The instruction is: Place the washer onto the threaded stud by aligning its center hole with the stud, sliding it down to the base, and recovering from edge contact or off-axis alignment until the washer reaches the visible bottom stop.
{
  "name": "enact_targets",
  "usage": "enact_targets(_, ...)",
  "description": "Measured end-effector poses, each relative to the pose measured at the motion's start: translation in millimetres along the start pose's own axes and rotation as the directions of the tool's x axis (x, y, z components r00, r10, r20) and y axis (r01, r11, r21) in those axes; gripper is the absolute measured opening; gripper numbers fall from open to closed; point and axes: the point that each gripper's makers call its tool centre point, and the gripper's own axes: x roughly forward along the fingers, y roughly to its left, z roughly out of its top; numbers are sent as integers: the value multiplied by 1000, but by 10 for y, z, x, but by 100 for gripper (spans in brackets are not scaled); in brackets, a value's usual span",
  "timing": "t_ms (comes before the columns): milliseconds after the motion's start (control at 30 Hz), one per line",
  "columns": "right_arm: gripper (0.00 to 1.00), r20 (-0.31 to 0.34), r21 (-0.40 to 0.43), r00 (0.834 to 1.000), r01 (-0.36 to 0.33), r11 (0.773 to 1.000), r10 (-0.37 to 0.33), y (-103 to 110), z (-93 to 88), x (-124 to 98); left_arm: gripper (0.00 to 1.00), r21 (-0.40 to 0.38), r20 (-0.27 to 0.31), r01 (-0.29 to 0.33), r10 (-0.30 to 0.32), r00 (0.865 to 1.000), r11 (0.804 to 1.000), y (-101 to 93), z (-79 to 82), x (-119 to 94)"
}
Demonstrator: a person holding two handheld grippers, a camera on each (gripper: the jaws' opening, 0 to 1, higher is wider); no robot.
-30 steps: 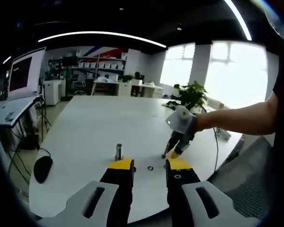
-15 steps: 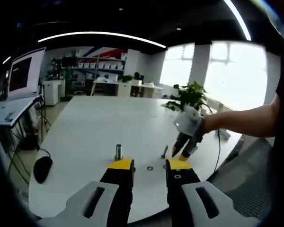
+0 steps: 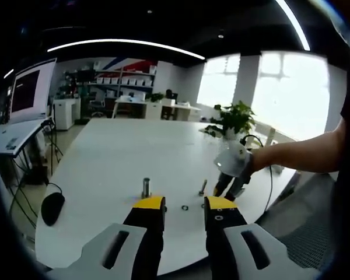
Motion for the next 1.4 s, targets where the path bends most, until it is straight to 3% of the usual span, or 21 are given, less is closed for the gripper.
enact_targets(133, 19, 11, 19, 1000, 16, 1000, -16, -38, 10, 3, 25, 0, -1, -1, 1, 1000, 1000, 2, -2, 0)
enact_targets(233, 18, 1, -58, 999, 34, 998, -34, -41, 3, 9, 25, -1, -1, -2, 2, 1000, 1000, 5, -1, 0)
enact_targets(667, 14, 17, -23, 999, 35, 999, -34, -60, 10, 3, 25, -4, 4, -2, 2, 1000, 1000, 5, 6, -4)
enact_targets(867, 14, -10, -30, 1000, 17, 999, -17, -45, -47, -12, 25, -5, 9, -1, 1, 1000, 1000, 2, 13, -7)
enact_targets(1400, 14, 20, -18, 1000, 25, 1000, -24, -131, 33, -356, 24, -7, 12, 6, -6, 1000, 1000, -11, 17, -10)
